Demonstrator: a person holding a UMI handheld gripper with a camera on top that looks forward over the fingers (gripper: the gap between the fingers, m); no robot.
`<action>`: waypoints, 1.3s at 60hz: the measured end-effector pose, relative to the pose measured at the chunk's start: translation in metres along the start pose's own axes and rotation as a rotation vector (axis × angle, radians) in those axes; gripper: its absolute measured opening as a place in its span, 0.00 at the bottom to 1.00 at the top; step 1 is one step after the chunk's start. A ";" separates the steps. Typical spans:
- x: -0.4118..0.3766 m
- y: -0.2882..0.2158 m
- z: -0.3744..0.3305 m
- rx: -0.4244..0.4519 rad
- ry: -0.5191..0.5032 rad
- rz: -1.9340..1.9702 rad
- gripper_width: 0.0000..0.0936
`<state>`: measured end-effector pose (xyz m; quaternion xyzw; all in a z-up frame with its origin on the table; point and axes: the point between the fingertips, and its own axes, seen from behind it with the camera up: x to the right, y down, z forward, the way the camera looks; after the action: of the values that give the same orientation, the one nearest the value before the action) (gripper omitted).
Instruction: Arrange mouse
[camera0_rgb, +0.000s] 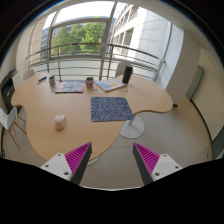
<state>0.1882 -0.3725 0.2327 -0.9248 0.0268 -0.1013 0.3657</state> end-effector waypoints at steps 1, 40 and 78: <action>0.000 0.001 0.000 -0.002 0.001 0.001 0.90; -0.232 0.076 0.126 0.021 -0.187 -0.024 0.91; -0.341 -0.039 0.304 0.163 -0.206 0.045 0.59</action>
<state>-0.0832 -0.0975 -0.0146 -0.8967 0.0017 0.0007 0.4426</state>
